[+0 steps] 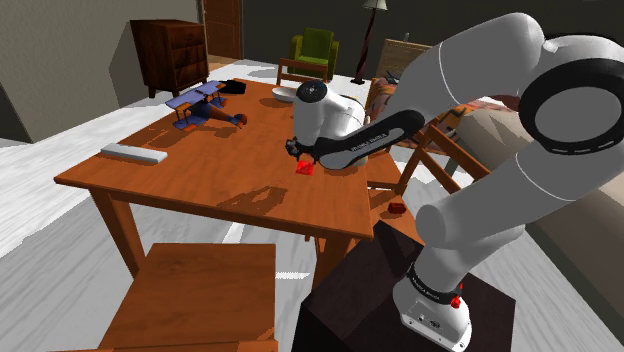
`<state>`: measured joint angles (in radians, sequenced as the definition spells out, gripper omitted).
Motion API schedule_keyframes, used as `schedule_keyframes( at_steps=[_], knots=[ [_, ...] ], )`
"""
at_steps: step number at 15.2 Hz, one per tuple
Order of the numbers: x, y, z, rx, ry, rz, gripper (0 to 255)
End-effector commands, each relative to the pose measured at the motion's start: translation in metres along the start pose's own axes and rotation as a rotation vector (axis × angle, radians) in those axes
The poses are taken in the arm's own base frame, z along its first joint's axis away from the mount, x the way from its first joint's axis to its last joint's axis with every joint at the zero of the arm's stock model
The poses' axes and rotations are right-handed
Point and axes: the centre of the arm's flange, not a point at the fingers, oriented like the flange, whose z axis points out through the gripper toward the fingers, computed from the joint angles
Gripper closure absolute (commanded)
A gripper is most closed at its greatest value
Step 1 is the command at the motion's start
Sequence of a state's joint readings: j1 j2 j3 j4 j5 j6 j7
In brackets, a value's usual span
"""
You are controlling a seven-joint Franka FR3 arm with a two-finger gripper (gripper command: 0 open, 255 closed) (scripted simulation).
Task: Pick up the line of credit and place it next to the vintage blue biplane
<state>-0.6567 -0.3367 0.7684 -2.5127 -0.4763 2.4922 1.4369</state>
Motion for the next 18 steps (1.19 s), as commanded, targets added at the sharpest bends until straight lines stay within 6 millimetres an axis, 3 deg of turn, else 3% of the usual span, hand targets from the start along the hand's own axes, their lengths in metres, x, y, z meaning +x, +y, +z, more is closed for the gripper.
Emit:
schedule_keyframes(
  at_steps=[1,18],
  knots=[
    [0.005,0.001,-0.009,0.000,-0.001,0.000,255],
    [0.054,0.001,-0.084,0.000,-0.001,0.000,255]
  ],
)
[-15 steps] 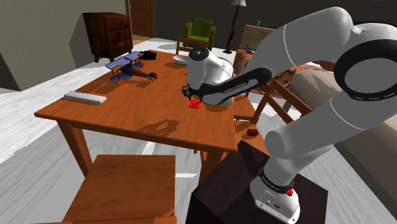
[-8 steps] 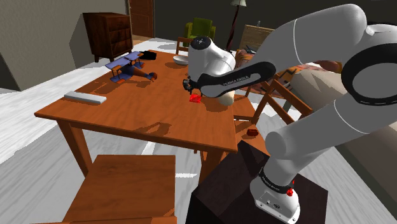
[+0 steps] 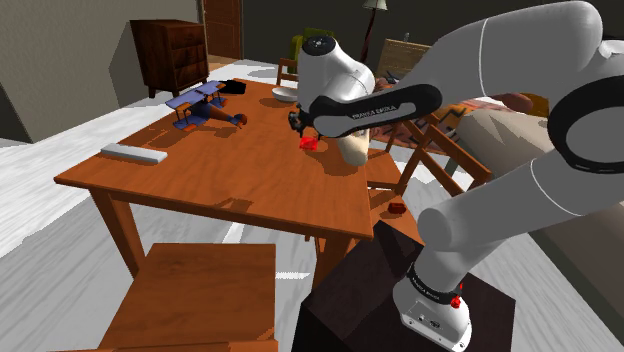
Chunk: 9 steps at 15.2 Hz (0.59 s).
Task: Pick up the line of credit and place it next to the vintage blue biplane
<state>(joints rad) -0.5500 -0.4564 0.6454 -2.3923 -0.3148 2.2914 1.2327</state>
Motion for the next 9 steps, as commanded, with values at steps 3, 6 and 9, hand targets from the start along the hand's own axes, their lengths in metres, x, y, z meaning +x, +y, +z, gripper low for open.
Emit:
schedule_keyframes(
  at_steps=[3,6,9],
  knots=[
    [0.013,0.000,-0.018,0.000,0.000,0.000,255],
    [0.021,0.000,-0.031,0.000,0.000,0.000,255],
    [0.033,-0.011,-0.035,0.000,0.000,0.000,255]
  ],
)
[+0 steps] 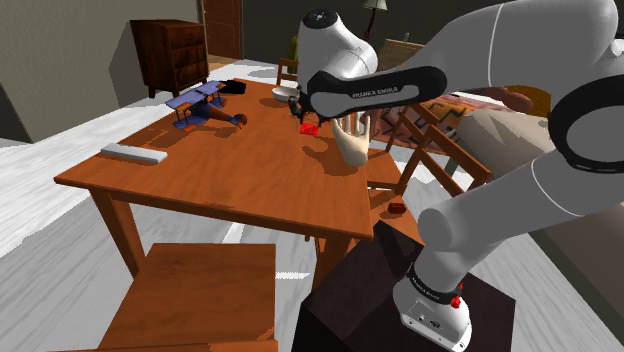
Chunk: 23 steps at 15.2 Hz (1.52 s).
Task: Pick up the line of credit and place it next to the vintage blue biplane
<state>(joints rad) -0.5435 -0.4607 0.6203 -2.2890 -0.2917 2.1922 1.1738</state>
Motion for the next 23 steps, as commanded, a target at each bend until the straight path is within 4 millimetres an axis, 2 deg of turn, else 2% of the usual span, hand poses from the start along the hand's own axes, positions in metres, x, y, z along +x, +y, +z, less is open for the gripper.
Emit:
schedule_keyframes(
  at_steps=[1,17,18,23],
  knots=[
    [0.010,-0.017,0.004,0.000,0.000,0.000,255],
    [0.110,-0.193,0.066,0.000,0.000,0.000,255],
    [0.113,-0.198,0.068,0.000,0.000,0.000,255],
    [0.098,-0.198,0.090,0.000,0.000,0.000,255]
  ],
)
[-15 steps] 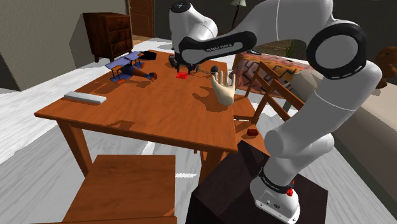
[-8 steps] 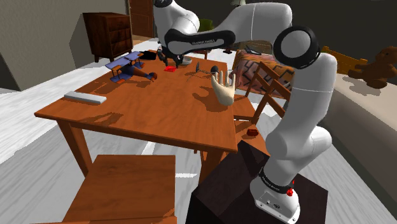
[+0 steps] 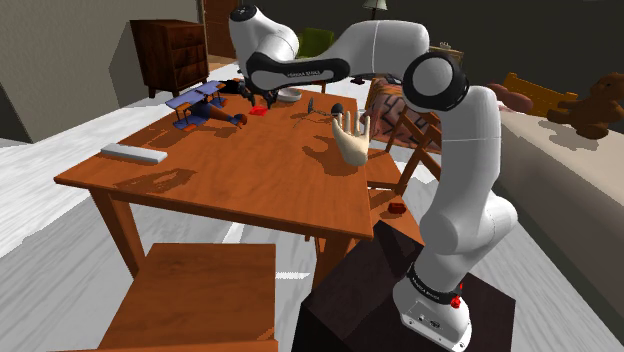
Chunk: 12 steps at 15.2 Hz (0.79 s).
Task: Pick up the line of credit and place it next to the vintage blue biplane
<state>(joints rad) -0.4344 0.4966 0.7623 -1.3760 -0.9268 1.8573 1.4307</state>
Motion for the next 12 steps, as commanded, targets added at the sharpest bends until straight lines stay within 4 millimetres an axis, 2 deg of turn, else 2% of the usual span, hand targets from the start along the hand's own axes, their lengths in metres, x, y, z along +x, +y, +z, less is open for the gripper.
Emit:
schedule_keyframes(
  at_steps=[1,12],
  knots=[
    [-0.006,-0.001,0.009,0.000,0.000,0.000,255],
    [-0.038,-0.001,0.058,0.000,0.000,0.000,255]
  ],
)
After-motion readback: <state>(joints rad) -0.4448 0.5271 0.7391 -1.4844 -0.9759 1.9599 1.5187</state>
